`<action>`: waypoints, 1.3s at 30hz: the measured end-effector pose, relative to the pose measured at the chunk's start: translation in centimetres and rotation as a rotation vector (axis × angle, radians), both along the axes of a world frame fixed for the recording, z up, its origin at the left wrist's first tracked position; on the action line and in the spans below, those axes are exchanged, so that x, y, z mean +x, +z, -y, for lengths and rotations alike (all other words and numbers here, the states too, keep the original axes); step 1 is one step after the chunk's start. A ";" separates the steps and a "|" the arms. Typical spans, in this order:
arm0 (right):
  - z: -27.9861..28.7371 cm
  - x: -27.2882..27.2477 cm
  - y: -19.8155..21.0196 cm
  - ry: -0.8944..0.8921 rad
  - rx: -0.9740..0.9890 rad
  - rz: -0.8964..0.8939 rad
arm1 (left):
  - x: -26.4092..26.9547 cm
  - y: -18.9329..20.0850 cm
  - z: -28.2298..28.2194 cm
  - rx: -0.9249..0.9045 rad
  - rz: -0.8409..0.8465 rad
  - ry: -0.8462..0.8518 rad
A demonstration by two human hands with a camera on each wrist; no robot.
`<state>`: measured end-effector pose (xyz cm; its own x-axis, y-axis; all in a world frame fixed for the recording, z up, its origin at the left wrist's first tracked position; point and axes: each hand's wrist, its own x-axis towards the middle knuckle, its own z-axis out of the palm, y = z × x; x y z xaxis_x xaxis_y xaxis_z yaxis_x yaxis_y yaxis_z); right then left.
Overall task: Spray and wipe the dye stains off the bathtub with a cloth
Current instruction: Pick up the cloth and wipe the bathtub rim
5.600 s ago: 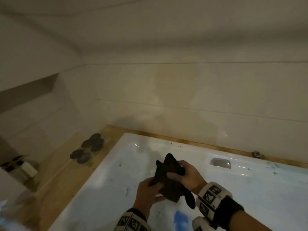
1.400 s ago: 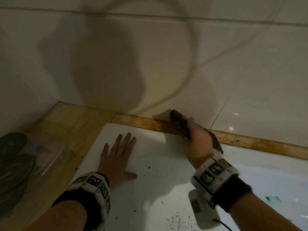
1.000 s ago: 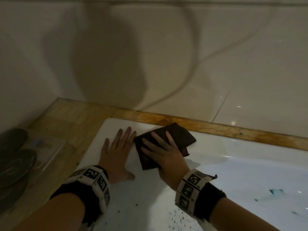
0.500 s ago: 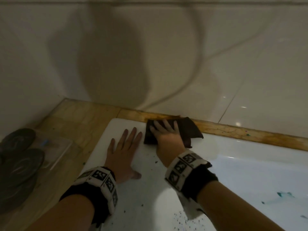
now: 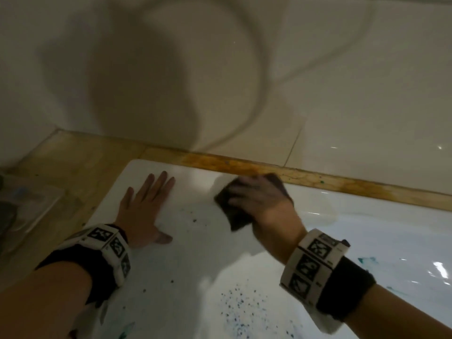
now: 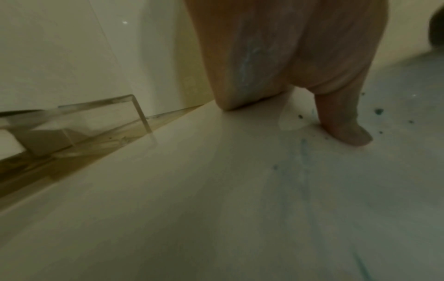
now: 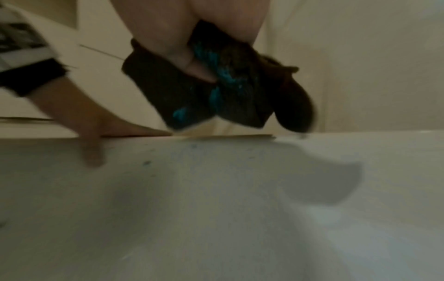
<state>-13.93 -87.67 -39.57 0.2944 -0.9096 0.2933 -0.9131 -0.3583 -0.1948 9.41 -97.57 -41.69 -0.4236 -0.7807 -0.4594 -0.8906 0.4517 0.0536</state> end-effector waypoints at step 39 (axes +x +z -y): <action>-27.7 -14.9 13.0 -0.905 0.876 0.098 | -14.6 10.6 -25.9 -0.087 -0.243 0.024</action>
<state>-28.83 -59.94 -26.61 -0.5224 -0.6733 -0.5232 -0.7317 0.6691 -0.1305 -5.15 -71.68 -31.08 -0.4943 -0.8240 -0.2769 -0.8668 0.4432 0.2286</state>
